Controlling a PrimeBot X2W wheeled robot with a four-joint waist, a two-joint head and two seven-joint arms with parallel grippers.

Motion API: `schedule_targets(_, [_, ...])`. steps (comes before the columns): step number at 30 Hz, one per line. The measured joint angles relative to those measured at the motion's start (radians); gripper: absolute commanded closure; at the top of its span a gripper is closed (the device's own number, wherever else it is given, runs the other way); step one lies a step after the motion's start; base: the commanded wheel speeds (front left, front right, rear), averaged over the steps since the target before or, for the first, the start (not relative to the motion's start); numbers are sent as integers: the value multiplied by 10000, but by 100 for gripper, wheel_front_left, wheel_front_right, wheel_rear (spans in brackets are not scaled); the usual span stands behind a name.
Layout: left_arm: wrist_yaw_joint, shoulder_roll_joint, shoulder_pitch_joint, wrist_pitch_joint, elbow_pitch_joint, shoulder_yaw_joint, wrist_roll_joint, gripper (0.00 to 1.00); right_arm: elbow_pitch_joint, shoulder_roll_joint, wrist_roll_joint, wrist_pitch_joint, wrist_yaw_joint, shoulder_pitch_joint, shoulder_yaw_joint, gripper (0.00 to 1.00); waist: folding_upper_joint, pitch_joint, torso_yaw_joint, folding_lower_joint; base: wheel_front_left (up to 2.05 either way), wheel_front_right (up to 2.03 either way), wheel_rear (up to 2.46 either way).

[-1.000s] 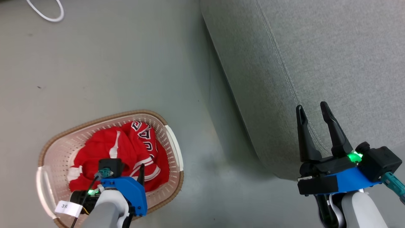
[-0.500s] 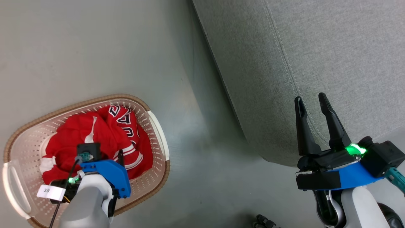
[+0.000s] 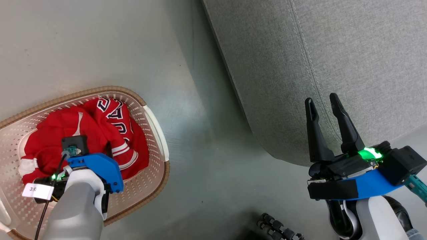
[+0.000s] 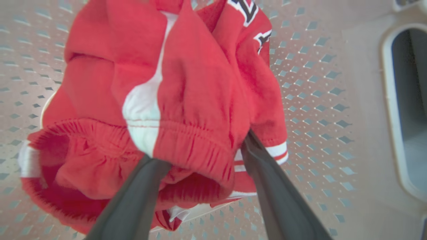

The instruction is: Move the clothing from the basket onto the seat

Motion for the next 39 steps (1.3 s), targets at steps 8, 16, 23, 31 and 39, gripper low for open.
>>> schedule_targets(8, [188,10,-98,-132,121,-44,-82,0,21,0,-2,0,0,-95,65,0,0,6,30,-1,0,0,0])
schedule_targets(16, [272,-2,-166,-169,221,-171,-82,0,15,0,-29,0,0,-94,102,0,0,-26,88,-1,0,0,0])
schedule_targets(23, [270,-79,-223,-113,272,-286,-134,100,13,0,-35,0,0,-90,94,0,0,-19,125,-1,0,0,0])
schedule_targets(31, [230,-265,-236,-100,330,-407,-226,100,100,0,-159,0,0,-96,15,0,0,-265,361,-1,0,0,0])
schedule_targets(39, [-6,-681,-36,-318,359,-479,-408,100,211,2,-476,0,0,-128,-138,0,0,-1006,865,-1,0,0,0])
